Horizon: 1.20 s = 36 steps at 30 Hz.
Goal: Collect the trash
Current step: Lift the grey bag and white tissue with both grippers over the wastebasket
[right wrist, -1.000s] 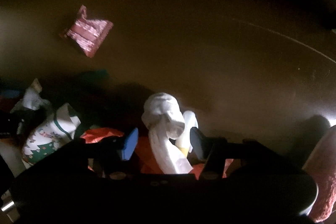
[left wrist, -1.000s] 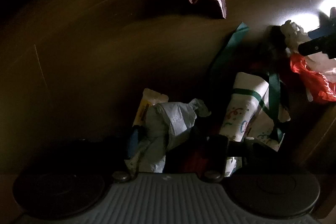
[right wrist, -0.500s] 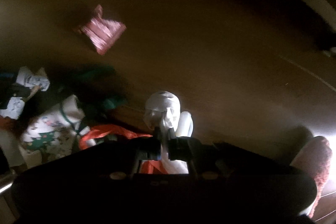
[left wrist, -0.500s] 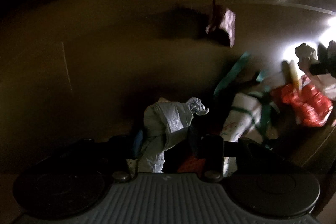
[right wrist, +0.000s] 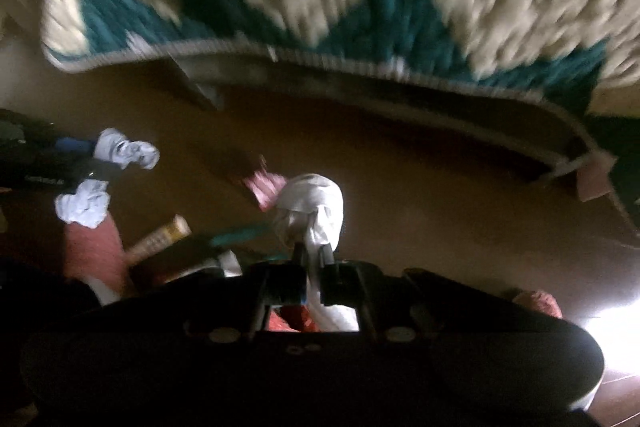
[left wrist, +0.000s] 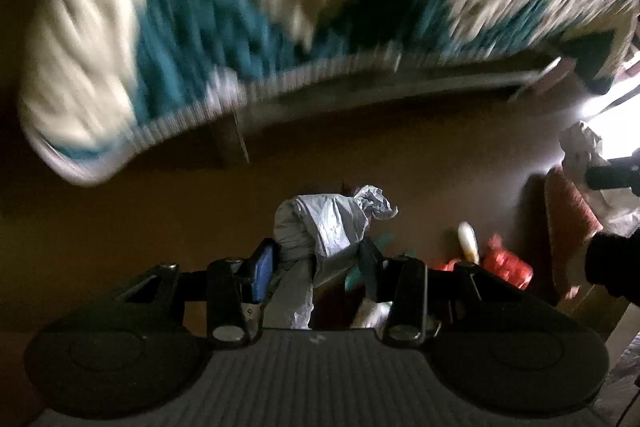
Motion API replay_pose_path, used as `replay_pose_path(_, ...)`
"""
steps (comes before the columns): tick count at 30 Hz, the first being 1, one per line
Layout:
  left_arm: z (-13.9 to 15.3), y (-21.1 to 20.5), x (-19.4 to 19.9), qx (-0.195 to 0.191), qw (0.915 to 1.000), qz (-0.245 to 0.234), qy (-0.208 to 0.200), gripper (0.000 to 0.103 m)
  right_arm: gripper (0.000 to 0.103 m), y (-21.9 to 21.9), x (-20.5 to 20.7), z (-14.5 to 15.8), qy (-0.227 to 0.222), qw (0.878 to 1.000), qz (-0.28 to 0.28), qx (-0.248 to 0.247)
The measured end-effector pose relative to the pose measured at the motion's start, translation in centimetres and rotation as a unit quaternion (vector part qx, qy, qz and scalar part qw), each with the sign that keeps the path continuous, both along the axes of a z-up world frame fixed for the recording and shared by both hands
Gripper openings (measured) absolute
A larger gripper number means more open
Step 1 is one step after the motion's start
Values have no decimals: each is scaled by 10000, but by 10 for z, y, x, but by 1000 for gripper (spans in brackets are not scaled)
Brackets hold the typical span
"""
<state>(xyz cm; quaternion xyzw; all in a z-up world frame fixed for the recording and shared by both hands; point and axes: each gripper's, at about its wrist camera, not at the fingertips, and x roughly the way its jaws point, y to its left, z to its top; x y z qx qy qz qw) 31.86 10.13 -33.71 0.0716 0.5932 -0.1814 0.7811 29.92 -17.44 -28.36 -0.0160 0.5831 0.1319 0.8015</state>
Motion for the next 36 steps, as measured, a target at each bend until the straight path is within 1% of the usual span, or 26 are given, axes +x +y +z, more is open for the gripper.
replay_pose_path(5, 95, 2, -6, -204, 9976, 204, -635, 43, 4, -2, -22, 78, -666, 9973, -59, 319)
replay_pose_path(8, 144, -3, -16, -318, 9945, 294, -958, 44, 4, -3, -34, 122, -987, 9938, -83, 501)
replay_pose_path(10, 171, -10, -27, -327, 9922, 331, -1157, 44, 4, -3, -41, 144, -1182, 9912, -61, 586)
replay_pose_path(13, 209, -16, -41, -361, 9894, 408, -1346, 44, 4, -6, -53, 179, -1406, 9872, -97, 754)
replay_pose_path(16, 240, -25, -57, -398, 9868, 494, -1489, 44, 4, -5, -69, 212, -1680, 9818, -119, 879)
replay_pose_path(20, 284, -37, -72, -540, 9818, 561, -1733, 44, 4, -8, -82, 252, -2043, 9740, -52, 976)
replay_pose_path(25, 323, -59, -74, -598, 9763, 649, -1975, 44, 4, -12, -87, 300, -2471, 9637, 3, 1012)
replay_pose_path(27, 340, -66, -74, -651, 9727, 660, -2130, 44, 4, -13, -86, 318, -2691, 9580, 5, 993)
replay_pose_path(29, 357, -73, -71, -652, 9683, 718, -2302, 44, 4, -15, -83, 334, -2886, 9523, 3, 992)
replay_pose_path(32, 380, -81, -62, -746, 9630, 844, -2447, 44, 4, -18, -76, 354, -3107, 9450, -37, 1020)
replay_pose_path(36, 406, -89, -38, -888, 9589, 1028, -2492, 44, 4, -19, -59, 379, -3363, 9357, -120, 1057)
